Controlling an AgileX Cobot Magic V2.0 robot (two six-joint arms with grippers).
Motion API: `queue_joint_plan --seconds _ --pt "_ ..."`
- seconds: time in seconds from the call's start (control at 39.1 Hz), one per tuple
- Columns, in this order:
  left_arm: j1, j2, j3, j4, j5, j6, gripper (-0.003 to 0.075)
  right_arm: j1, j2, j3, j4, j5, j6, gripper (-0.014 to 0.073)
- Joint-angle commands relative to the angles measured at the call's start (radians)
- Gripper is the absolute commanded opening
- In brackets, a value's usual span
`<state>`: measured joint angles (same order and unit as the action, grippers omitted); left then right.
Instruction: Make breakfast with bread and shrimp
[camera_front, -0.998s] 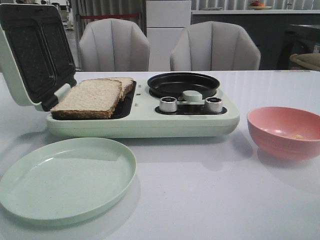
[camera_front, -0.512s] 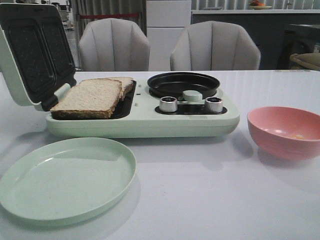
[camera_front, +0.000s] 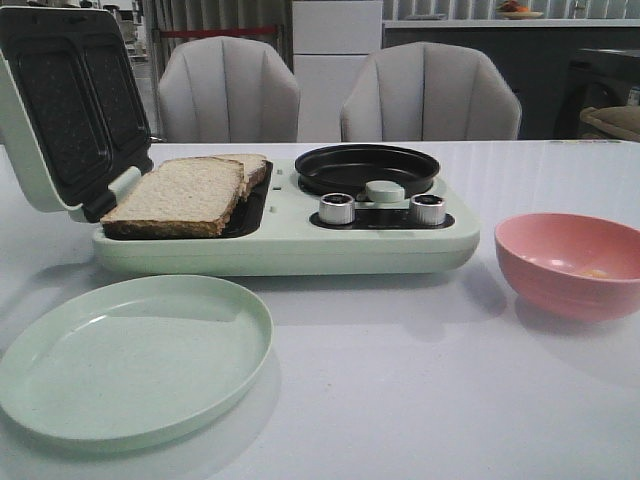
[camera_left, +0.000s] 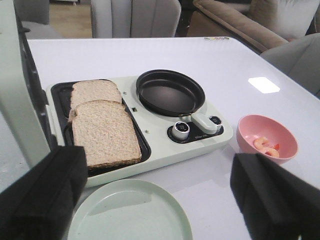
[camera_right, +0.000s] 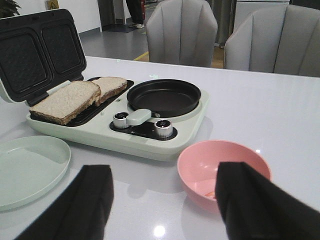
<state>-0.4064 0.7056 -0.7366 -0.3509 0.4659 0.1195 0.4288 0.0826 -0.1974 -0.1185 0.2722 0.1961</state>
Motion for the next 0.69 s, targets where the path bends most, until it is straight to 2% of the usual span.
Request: queue_joint_plan --seconds 0.0,0.1,0.2,0.44,0.49,0.67 --pt "0.002 0.122 -0.113 -0.046 -0.066 -0.014 0.0638 -0.006 0.011 -0.028 -0.006 -0.088 0.001 0.054" --pt "0.032 0.235 -0.212 -0.071 -0.058 -0.014 0.0637 -0.006 0.011 -0.028 -0.006 -0.088 0.001 0.054" --pt "0.109 0.336 -0.32 -0.15 -0.03 -0.014 0.0637 -0.006 0.011 -0.028 -0.006 -0.088 0.001 0.054" --pt "0.367 0.503 -0.516 -0.329 0.106 0.008 0.0637 -0.006 0.011 -0.028 -0.006 -0.088 0.001 0.054" --pt "0.42 0.526 -0.541 -0.387 0.135 0.06 0.0637 -0.006 0.011 -0.028 -0.006 -0.088 0.001 0.054" --pt "0.621 0.607 -0.573 -0.727 0.257 0.26 0.0637 -0.006 0.011 -0.028 -0.006 -0.088 0.001 0.054"
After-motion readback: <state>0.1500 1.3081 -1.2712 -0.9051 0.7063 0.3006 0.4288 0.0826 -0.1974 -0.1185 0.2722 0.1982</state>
